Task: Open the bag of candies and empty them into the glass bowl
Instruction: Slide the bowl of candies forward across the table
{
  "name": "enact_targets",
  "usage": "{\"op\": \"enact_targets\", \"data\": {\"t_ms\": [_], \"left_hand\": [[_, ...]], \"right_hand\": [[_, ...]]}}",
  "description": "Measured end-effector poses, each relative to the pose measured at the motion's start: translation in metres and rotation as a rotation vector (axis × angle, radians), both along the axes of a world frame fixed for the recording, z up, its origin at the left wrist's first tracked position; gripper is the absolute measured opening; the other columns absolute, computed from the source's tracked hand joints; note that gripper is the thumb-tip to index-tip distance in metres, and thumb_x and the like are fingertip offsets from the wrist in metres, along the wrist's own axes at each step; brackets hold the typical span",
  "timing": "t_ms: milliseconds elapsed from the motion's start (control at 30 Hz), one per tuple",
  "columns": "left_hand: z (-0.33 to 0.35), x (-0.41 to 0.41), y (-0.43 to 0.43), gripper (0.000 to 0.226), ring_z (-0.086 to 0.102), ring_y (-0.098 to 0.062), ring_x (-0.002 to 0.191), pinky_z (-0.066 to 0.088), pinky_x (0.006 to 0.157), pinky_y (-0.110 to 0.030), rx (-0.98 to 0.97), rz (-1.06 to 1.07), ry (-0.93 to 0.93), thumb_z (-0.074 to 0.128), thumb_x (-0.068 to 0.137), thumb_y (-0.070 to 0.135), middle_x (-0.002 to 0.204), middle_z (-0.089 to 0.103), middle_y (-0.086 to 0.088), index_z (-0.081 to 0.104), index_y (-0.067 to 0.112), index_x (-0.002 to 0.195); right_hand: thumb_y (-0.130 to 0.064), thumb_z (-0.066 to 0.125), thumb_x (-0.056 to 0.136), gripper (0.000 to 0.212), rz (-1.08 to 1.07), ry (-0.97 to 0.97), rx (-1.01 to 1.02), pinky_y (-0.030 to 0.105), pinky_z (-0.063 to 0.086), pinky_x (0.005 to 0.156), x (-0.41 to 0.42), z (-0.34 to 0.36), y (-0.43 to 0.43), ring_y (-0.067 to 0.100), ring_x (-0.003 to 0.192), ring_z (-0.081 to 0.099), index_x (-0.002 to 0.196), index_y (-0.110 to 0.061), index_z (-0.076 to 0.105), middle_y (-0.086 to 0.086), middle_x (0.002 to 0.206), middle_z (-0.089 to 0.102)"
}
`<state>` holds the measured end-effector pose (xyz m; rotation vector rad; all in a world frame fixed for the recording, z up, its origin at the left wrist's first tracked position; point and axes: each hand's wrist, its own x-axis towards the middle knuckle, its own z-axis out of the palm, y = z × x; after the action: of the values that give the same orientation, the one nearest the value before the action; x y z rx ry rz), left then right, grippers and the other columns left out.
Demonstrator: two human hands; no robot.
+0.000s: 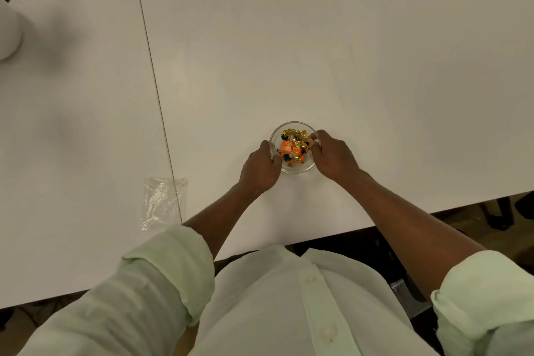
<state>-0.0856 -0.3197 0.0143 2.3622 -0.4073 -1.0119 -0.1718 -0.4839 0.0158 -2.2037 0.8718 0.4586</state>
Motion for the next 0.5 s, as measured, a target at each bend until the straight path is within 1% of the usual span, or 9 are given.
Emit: {"op": "enact_targets", "data": {"t_ms": [133,267,367,500], "left_hand": [[0.002,0.004,-0.005,0.032,0.066,-0.034,0.099,0.051,0.078,-0.038,0.002,0.035,0.008,0.044,0.099,0.021,0.109,0.070,-0.018,0.052,0.005,0.127],[0.005,0.015,-0.008,0.035,0.066,-0.032,0.100,0.043,0.073,-0.031,-0.015,0.054,0.004,0.043,0.098,0.019,0.111,0.070,-0.019,0.052,0.007,0.130],[0.008,0.030,-0.012,0.036,0.066,-0.032,0.101,0.043,0.073,-0.030,-0.028,0.061,-0.016,0.043,0.099,0.018,0.113,0.070,-0.019,0.052,0.007,0.132],[0.014,0.060,-0.022,0.036,0.066,-0.033,0.099,0.042,0.072,-0.029,-0.049,0.064,-0.059,0.042,0.098,0.016,0.110,0.070,-0.021,0.051,0.007,0.132]], "right_hand": [[-0.024,0.041,0.105,0.031,0.023,-0.009,-0.018,0.039,0.050,0.081,0.001,0.000,-0.003,0.037,0.101,0.066,0.128,-0.011,0.057,0.016,0.111,0.073],[-0.025,0.042,0.105,0.031,0.040,-0.033,-0.034,0.041,0.052,0.081,0.010,0.004,-0.007,0.037,0.099,0.067,0.127,-0.010,0.057,0.015,0.109,0.073],[-0.024,0.043,0.105,0.031,0.057,-0.071,-0.050,0.040,0.051,0.077,0.025,0.008,-0.011,0.036,0.095,0.067,0.126,-0.008,0.058,0.015,0.105,0.073],[-0.024,0.042,0.105,0.031,0.062,-0.112,-0.064,0.040,0.051,0.076,0.056,0.015,-0.022,0.036,0.094,0.067,0.126,-0.007,0.058,0.015,0.103,0.073]]}}
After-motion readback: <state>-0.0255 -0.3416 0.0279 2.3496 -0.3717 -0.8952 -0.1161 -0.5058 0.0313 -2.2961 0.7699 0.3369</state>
